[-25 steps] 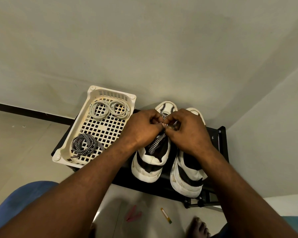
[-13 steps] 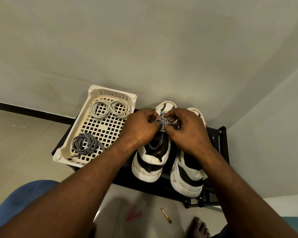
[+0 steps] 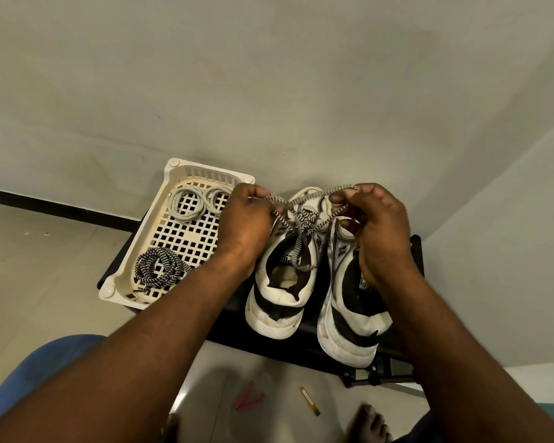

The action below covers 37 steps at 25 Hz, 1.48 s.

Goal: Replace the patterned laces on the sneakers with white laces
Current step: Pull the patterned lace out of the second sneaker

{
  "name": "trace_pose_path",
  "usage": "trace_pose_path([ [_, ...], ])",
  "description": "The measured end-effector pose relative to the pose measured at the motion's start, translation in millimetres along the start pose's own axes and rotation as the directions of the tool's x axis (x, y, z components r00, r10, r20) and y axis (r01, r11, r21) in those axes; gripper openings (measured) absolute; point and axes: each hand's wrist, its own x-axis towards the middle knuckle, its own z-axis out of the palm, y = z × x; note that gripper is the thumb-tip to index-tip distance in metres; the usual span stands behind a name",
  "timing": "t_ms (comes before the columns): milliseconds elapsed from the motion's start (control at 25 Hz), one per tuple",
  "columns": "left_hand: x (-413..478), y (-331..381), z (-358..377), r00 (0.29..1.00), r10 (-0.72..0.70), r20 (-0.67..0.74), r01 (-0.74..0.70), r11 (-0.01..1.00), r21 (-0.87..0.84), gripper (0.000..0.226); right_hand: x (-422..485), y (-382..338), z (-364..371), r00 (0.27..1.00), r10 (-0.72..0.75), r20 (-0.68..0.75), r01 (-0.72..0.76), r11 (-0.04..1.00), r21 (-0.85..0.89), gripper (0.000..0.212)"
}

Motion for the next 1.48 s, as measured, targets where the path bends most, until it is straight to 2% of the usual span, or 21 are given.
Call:
trace_pose_path([
  [80, 1, 12, -4, 0.999, -0.024, -0.026, 0.018, 0.977, -0.211, 0.02, 3, -1, -5, 0.995, 0.07, -0.074, -0.062, 0.993, 0.103, 0.014],
  [160, 5, 23, -12, 0.994, -0.064, -0.091, 0.029, 0.941, -0.337, 0.018, 7, 1, -9, 0.983, 0.095, -0.158, -0.073, 0.988, 0.138, 0.009],
  [320, 17, 37, -31, 0.975, -0.2, -0.102, 0.1, 0.797, -0.596, 0.017, 13, 3, -14, 0.961, 0.065, -0.269, -0.059, 0.998, 0.03, 0.017],
  [360, 21, 37, -34, 0.977, -0.171, -0.125, 0.067, 0.812, -0.58, 0.017, 13, 3, -15, 0.961, 0.052, -0.272, -0.058, 0.998, -0.013, 0.018],
  [400, 24, 35, -35, 0.982, -0.09, -0.165, 0.01, 0.901, -0.433, 0.016, 13, 4, -16, 0.965, 0.025, -0.263, -0.055, 0.992, -0.11, 0.018],
  [440, 25, 30, -35, 0.984, 0.034, -0.175, -0.06, 0.988, -0.143, 0.015, 11, 5, -15, 0.973, -0.01, -0.229, -0.049, 0.967, -0.251, 0.018],
  [480, 23, 24, -34, 0.981, 0.149, -0.126, -0.122, 0.973, 0.197, 0.014, 10, 8, -13, 0.984, -0.045, -0.175, -0.029, 0.916, -0.4, 0.016],
  [520, 19, 17, -30, 0.974, 0.22, -0.048, -0.172, 0.865, 0.472, 0.012, 7, 11, -11, 0.991, -0.077, -0.112, 0.006, 0.849, -0.528, 0.013],
  [560, 13, 13, -26, 0.965, 0.256, 0.047, -0.227, 0.738, 0.635, 0.01, 5, 13, -8, 0.993, -0.106, -0.057, 0.043, 0.756, -0.653, 0.013],
  [680, -2, 6, -12, 0.909, 0.305, 0.283, -0.403, 0.472, 0.784, 0.015, 3, 22, -7, 0.967, -0.248, 0.049, 0.135, 0.344, -0.929, 0.028],
  [720, -3, 4, -9, 0.889, 0.314, 0.333, -0.445, 0.426, 0.788, 0.018, 1, 20, -7, 0.953, -0.292, 0.086, 0.167, 0.267, -0.949, 0.025],
  [760, -3, 3, -7, 0.872, 0.319, 0.372, -0.48, 0.41, 0.776, 0.02, 1, 19, -8, 0.942, -0.309, 0.13, 0.215, 0.258, -0.942, 0.019],
  [840, -3, 0, -6, 0.851, 0.314, 0.422, -0.524, 0.433, 0.734, 0.021, -2, 14, -8, 0.938, -0.276, 0.21, 0.309, 0.388, -0.868, 0.01],
  [1040, 0, -6, -5, 0.814, 0.313, 0.489, -0.58, 0.399, 0.71, 0.021, -14, 8, -1, 0.926, 0.001, 0.378, 0.3, 0.607, -0.736, 0.011],
  [1080, 0, -6, -5, 0.806, 0.311, 0.503, -0.591, 0.386, 0.709, 0.02, -15, 8, 0, 0.922, 0.002, 0.387, 0.299, 0.63, -0.716, 0.009],
  [1120, 1, -6, -6, 0.798, 0.313, 0.514, -0.601, 0.37, 0.708, 0.02, -15, 9, 0, 0.931, -0.05, 0.363, 0.315, 0.616, -0.722, 0.009],
  [1200, 2, -8, -7, 0.785, 0.304, 0.54, -0.618, 0.316, 0.72, 0.024, -9, 10, -3, 0.946, -0.196, 0.26, 0.325, 0.519, -0.791, 0.01],
  [1240, 1, -10, -7, 0.777, 0.3, 0.553, -0.627, 0.286, 0.725, 0.027, -7, 9, -5, 0.948, -0.221, 0.23, 0.311, 0.489, -0.815, 0.011],
  [1360, 0, -14, -5, 0.768, 0.312, 0.559, -0.637, 0.281, 0.718, 0.031, -5, 13, -6, 0.953, -0.12, 0.28, 0.302, 0.481, -0.823, 0.018],
  [1480, 2, -16, -1, 0.79, 0.316, 0.526, -0.613, 0.387, 0.689, 0.029, -6, 18, -5, 0.942, -0.061, 0.329, 0.317, 0.481, -0.817, 0.023],
])
